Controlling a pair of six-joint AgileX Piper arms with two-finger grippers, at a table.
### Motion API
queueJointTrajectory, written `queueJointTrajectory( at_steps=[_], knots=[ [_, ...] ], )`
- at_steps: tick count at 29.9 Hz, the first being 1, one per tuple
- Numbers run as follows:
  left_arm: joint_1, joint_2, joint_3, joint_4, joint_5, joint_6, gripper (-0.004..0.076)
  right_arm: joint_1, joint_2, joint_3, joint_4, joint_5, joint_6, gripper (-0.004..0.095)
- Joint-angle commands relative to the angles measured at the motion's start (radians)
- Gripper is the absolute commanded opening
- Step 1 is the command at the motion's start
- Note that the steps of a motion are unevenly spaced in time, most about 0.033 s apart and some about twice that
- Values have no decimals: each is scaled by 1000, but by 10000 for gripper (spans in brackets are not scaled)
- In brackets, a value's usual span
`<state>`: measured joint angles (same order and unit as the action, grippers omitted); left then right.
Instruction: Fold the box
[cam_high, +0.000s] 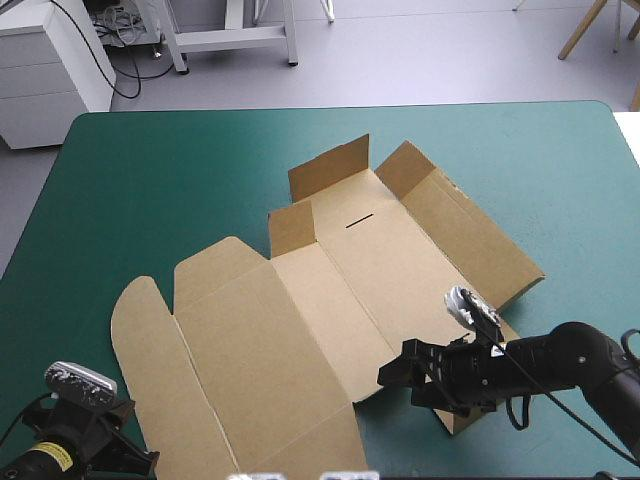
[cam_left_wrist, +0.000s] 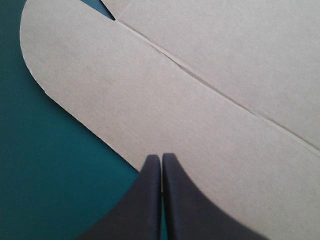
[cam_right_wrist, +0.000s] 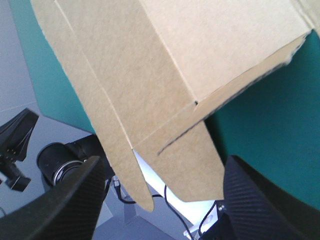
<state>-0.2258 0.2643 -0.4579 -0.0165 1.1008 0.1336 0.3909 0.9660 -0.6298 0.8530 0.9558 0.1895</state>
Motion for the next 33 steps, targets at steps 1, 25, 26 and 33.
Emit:
queueJointTrajectory(
  at_steps=[1, 25, 26, 33],
  knots=[
    [2, 9, -23, -13, -55, -6, -10, 2, 65, -21, 20, -56, -3, 594],
    [2, 9, -23, -13, -55, -4, -10, 2, 236, -26, 10, -23, 66, 146],
    [2, 9, -23, -13, -55, -4, -10, 2, 236, -35, -3, -28, 60, 111],
    [2, 9, -23, -13, -55, -4, -10, 2, 236, -212, -284, -5, 129, -17]
  ],
)
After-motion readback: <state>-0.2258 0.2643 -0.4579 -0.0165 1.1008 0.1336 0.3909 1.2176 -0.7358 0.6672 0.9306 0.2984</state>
